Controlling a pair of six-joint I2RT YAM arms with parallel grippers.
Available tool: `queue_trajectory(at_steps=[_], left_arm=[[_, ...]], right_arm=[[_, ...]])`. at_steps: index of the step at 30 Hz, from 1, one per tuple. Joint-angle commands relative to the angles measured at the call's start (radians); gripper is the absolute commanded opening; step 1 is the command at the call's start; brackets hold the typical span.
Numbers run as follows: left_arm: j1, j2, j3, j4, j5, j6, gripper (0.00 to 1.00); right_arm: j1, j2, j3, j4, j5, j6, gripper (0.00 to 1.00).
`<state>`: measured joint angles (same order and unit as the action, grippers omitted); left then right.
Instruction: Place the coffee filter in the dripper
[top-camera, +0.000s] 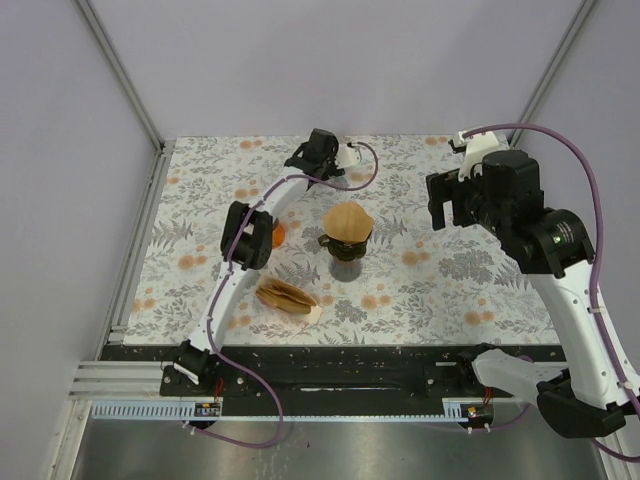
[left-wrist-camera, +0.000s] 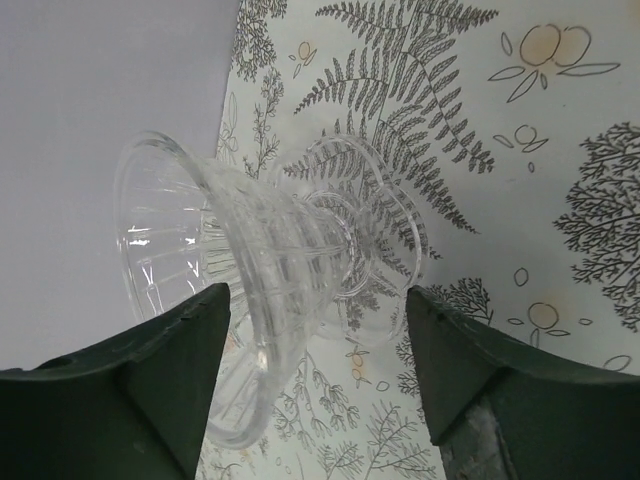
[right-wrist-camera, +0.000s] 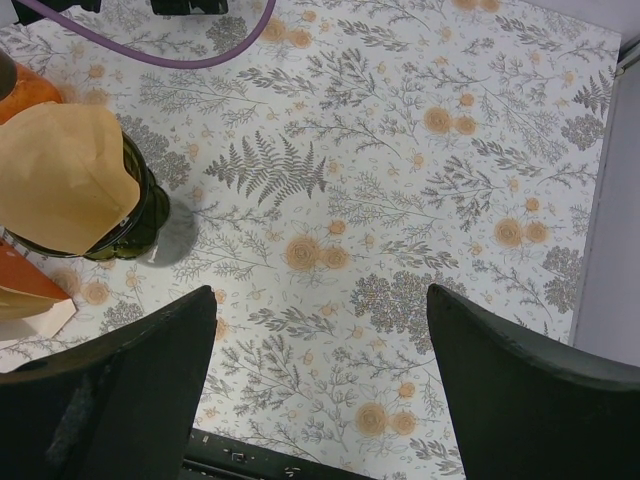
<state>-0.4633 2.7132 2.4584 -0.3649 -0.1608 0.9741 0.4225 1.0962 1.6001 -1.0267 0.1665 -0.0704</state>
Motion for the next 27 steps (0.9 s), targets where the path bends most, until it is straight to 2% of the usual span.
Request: queue_trajectory(at_steps=[1, 8, 9, 10, 12, 13, 22, 27], left_arm=[[0.005, -0.010, 0.011, 0.066, 0.044, -0.011, 0.67], [0.005, -0.107, -0.105, 0.050, 0.141, -0.026, 0.38], [0.005, -0.116, -0.111, 0.047, 0.147, -0.034, 0.32], [0.005, -0.124, -0.107, 0.043, 0.147, -0.040, 0.22], [0.006, -0.142, -0.105, 0.031, 0.141, -0.048, 0.12], [0.008, -0.151, -0.107, 0.026, 0.138, -0.049, 0.00], [0.018, -0.303, -0.142, -0.043, 0.080, -0.061, 0.00], [0.034, -0.444, -0.190, -0.156, 0.034, -0.074, 0.00]], right_arm=[[-0.004, 0.011, 0.034, 0.019, 0.013, -0.016, 0.94], [-0.004, 0.022, 0.029, 0.028, 0.019, -0.023, 0.93], [-0.004, 0.022, 0.026, 0.030, 0.018, -0.022, 0.93], [-0.004, 0.022, 0.026, 0.033, 0.016, -0.022, 0.94], [-0.004, 0.019, 0.021, 0.033, 0.011, -0.020, 0.94], [-0.004, 0.016, 0.018, 0.033, 0.008, -0.019, 0.94], [-0.004, -0.007, -0.003, 0.079, -0.033, 0.014, 0.94], [-0.004, 0.014, -0.005, 0.108, -0.099, 0.044, 0.94]])
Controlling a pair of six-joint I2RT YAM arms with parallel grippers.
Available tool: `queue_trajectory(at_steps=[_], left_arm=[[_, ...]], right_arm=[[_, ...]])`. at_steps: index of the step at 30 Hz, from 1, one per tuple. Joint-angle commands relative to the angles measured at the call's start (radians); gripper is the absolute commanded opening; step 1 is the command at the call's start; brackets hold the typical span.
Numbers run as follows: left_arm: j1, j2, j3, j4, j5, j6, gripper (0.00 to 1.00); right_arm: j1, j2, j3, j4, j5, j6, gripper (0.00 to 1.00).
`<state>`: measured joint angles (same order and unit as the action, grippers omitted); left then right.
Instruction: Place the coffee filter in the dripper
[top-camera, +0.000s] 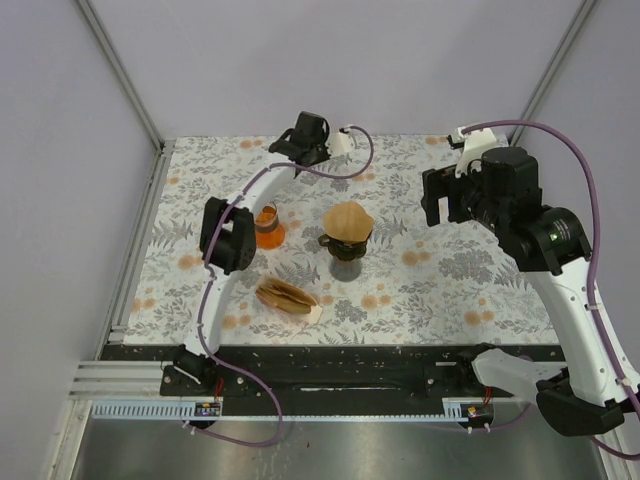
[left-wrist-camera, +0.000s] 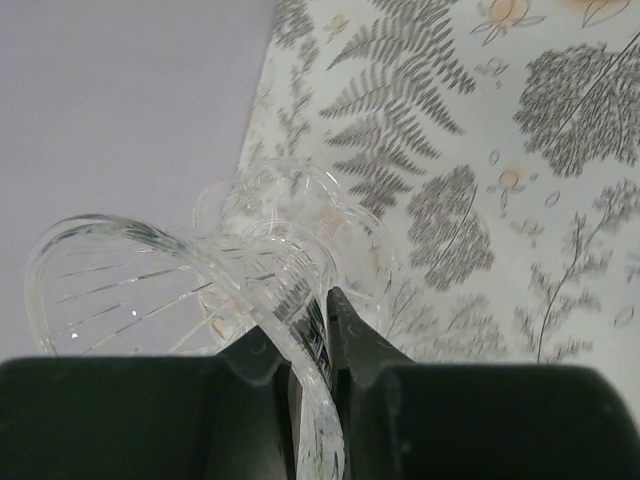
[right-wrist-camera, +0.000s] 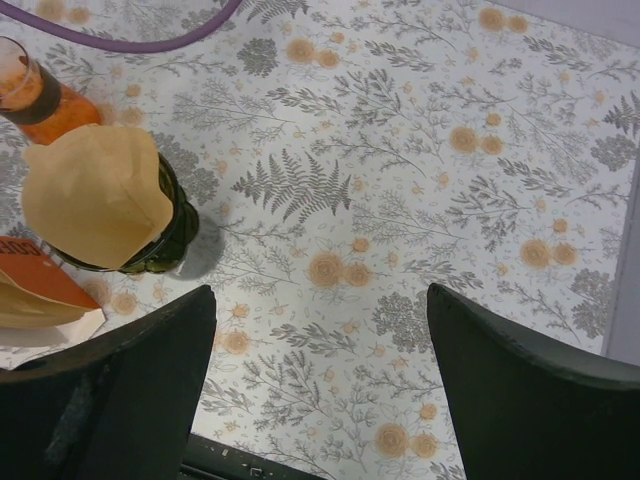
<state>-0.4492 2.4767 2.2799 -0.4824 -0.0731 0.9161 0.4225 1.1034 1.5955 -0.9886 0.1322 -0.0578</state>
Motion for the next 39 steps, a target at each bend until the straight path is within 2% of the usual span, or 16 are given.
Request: queue_trajectory(at_steps=[1, 5, 10, 19, 23, 28, 35, 39], left_arm=[[0.024, -0.254, -0.029, -0.065, -0.060, -0.016, 0.00], [0.027, -0.384, -0.098, -0.165, -0.086, -0.031, 0.00], [0.027, -0.521, -0.122, -0.375, -0.082, -0.134, 0.00], [0.024, -0.772, -0.301, -0.671, -0.033, -0.275, 0.00], [0.003, -0.851, -0.416, -0.674, -0.031, -0.296, 0.00], [-0.014, -0.831, -0.458, -0.673, -0.033, -0.329, 0.00], [-0.019, -0.780, -0.516, -0.558, -0.109, -0.365, 0.00], [-0.019, -0.747, -0.522, -0.533, -0.074, -0.413, 0.00]], right_arm=[[-0.004, 0.010, -0.002, 0.079, -0.075, 0.038, 0.94], [-0.004, 0.013, 0.007, 0.096, -0.129, 0.052, 0.94], [-0.004, 0.007, 0.011, 0.102, -0.227, 0.030, 0.94], [-0.004, -0.031, -0.107, 0.178, -0.319, -0.016, 0.95], [-0.004, -0.024, -0.155, 0.267, -0.379, -0.040, 0.96], [-0.004, 0.052, -0.131, 0.309, -0.419, -0.060, 0.96], [-0.004, 0.038, -0.166, 0.358, -0.344, -0.042, 0.96], [-0.004, -0.011, -0.201, 0.360, -0.330, -0.005, 0.96]])
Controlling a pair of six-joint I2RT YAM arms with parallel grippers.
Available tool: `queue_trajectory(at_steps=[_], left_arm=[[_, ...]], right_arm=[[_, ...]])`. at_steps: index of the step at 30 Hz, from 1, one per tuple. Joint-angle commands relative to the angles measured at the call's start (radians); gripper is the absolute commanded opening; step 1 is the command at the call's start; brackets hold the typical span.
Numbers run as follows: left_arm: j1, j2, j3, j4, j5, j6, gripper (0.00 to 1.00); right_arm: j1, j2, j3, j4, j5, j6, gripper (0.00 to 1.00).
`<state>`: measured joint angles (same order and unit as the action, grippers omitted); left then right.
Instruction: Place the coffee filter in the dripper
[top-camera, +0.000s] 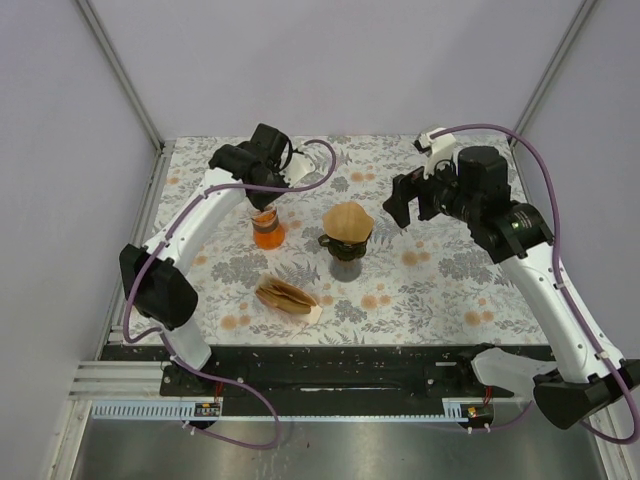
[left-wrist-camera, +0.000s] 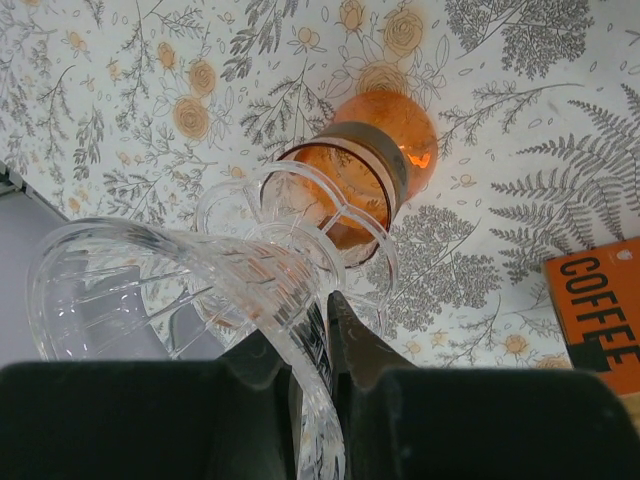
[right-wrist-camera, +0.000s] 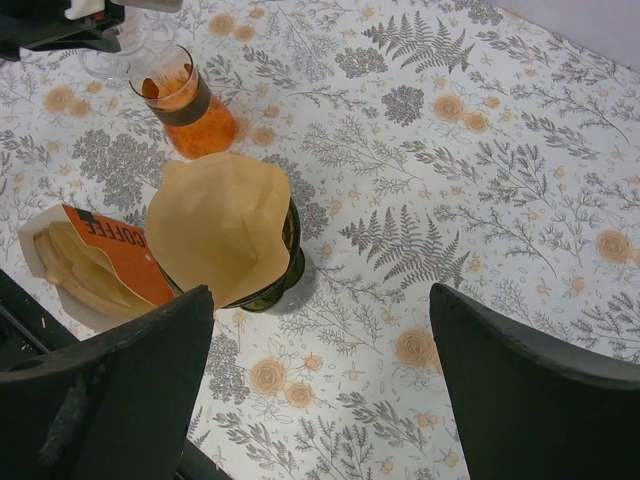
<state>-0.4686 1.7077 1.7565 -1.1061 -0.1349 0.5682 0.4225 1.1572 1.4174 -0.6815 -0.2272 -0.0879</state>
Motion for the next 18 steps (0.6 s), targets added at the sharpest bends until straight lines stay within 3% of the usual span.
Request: queue_trajectory(at_steps=[1, 6, 18], left_arm=[[0.001, 0.032, 0.001, 0.101, -0.008, -0.077, 0.00], [-0.001, 0.070, 0.015, 0.132, -0.023, -0.099, 0.00], [0.019, 0.087, -0.020, 0.092, -0.034, -0.132, 0.00]], right_arm=[[-0.004, -0.086, -0.035, 0.053, 0.031, 0.025, 0.96], [-0.004, -0.146, -0.060, 0.042, 0.046, -0.039, 0.99], [-0.004, -0.189, -0.118, 0.063, 0.055, 0.008, 0.99]])
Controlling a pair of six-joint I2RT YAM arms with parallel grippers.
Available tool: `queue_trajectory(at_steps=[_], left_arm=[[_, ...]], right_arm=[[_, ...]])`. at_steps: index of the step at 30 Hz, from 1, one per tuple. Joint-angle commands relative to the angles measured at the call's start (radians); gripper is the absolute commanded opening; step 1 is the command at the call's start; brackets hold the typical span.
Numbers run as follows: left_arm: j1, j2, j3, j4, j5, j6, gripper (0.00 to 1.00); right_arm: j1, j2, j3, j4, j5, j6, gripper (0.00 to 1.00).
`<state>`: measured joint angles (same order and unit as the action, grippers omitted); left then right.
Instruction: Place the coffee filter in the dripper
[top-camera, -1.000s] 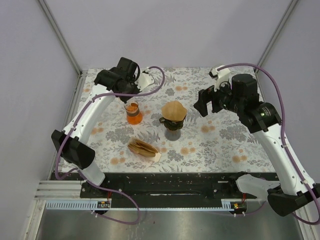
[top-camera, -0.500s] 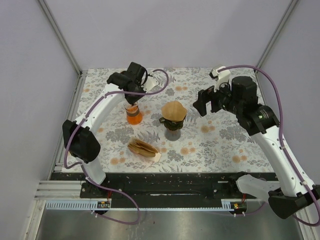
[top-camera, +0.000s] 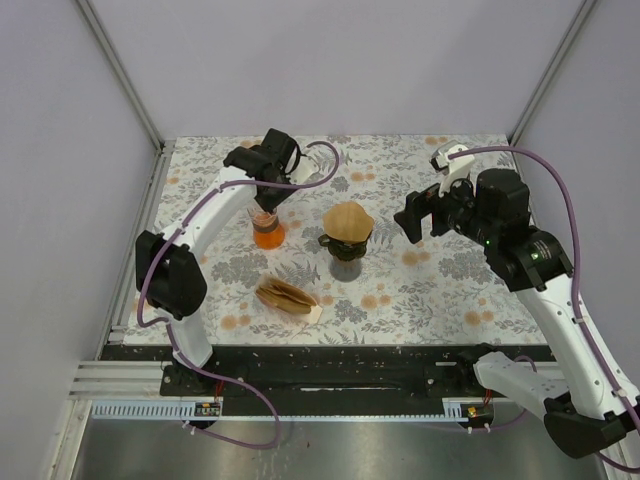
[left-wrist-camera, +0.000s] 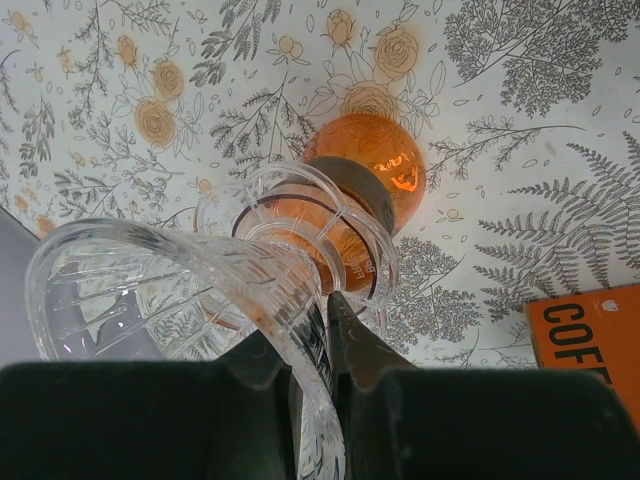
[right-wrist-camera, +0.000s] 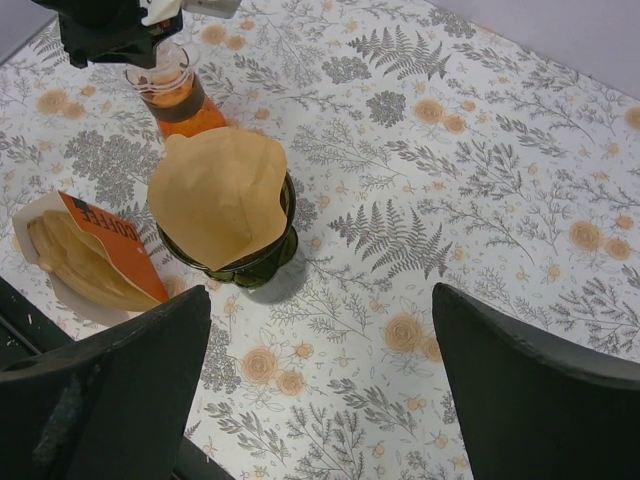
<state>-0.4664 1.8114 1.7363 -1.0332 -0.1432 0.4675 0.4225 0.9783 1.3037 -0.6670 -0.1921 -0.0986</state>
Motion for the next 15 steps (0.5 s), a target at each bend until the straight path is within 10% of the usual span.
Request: queue_trajectory(at_steps=[1, 15], left_arm=[[0.023, -0.020, 0.006, 0.013, -0.019, -0.033, 0.00], [0.031, -0.050, -0.112, 0.087, 0.010, -0.029, 0.00]], right_arm=[[-0.004, -0.013, -0.006, 0.047, 0.017, 0.026, 0.99], [-0.004, -0.084, -0.055, 0.052, 0.011, 0.073, 0.99]])
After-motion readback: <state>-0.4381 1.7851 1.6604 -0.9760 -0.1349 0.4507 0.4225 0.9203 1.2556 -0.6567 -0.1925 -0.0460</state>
